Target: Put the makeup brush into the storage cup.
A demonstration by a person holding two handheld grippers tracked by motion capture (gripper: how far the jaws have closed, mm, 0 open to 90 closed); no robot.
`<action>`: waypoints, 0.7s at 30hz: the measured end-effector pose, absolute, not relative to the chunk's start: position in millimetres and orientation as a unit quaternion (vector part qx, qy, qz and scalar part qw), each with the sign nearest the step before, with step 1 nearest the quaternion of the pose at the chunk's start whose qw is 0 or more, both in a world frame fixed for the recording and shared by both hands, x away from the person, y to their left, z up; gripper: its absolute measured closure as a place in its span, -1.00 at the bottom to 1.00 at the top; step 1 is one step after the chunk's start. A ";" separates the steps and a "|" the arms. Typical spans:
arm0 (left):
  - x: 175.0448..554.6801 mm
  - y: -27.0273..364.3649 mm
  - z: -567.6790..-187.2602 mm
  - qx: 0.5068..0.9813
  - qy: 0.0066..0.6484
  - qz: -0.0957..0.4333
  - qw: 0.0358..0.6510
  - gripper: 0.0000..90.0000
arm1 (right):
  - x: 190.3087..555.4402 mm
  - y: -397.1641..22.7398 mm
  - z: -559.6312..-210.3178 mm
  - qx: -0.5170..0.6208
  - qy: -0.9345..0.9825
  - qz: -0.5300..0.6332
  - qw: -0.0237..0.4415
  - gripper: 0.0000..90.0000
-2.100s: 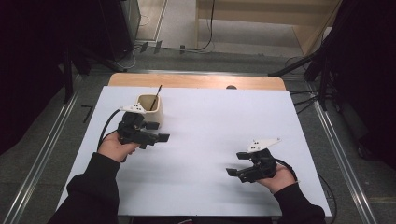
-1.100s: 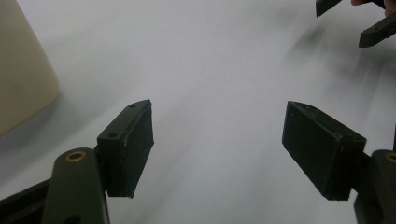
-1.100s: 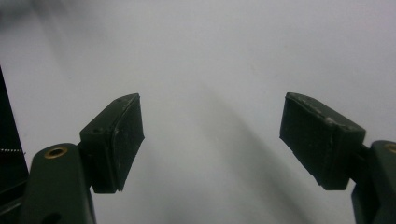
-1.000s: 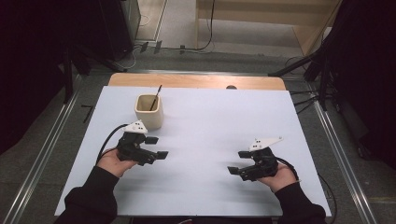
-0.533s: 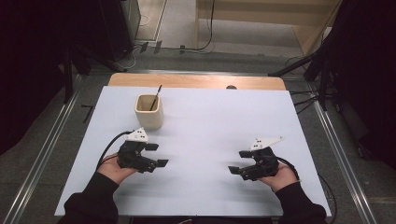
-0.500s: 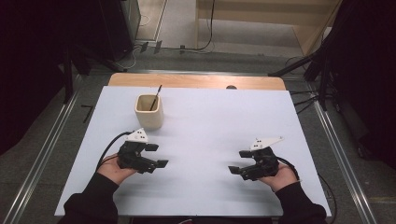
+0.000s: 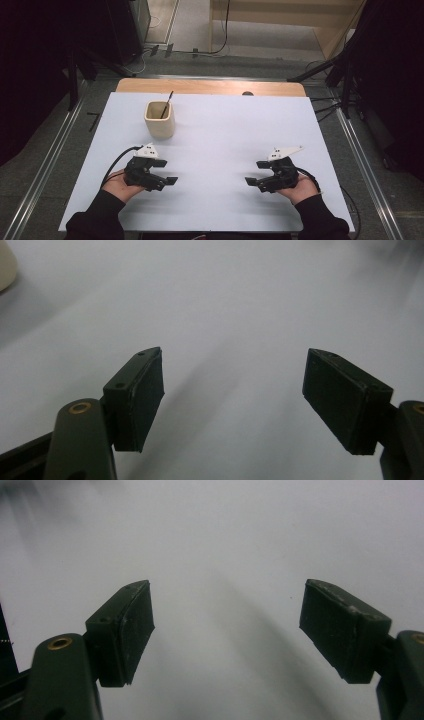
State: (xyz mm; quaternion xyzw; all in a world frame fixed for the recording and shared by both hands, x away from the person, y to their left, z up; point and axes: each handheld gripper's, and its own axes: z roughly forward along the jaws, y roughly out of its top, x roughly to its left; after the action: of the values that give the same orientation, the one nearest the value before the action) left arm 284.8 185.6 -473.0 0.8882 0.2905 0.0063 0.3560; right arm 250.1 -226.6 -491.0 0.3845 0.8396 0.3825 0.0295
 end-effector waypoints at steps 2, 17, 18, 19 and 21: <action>285.7 184.8 -474.0 0.888 0.290 0.004 0.356 -0.44 | 250.3 -226.3 -491.0 0.385 0.840 0.382 0.028 -0.49; 288.3 180.8 -475.3 0.893 0.285 0.011 0.348 -0.45 | 250.8 -224.2 -491.4 0.383 0.840 0.383 0.028 -0.49; 288.4 180.8 -475.8 0.893 0.286 0.011 0.347 -0.45 | 250.8 -224.1 -491.4 0.383 0.840 0.383 0.028 -0.48; 288.5 181.1 -475.8 0.894 0.284 0.011 0.346 -0.45 | 250.7 -223.9 -491.3 0.384 0.840 0.382 0.028 -0.48; 288.2 181.1 -475.8 0.894 0.285 0.011 0.345 -0.45 | 250.5 -223.6 -491.2 0.383 0.841 0.381 0.028 -0.48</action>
State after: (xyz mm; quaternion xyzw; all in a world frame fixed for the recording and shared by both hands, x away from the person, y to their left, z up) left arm 288.2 181.1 -475.8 0.8943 0.2845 0.0106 0.3451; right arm 250.5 -223.6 -491.2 0.3834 0.8410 0.3808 0.0282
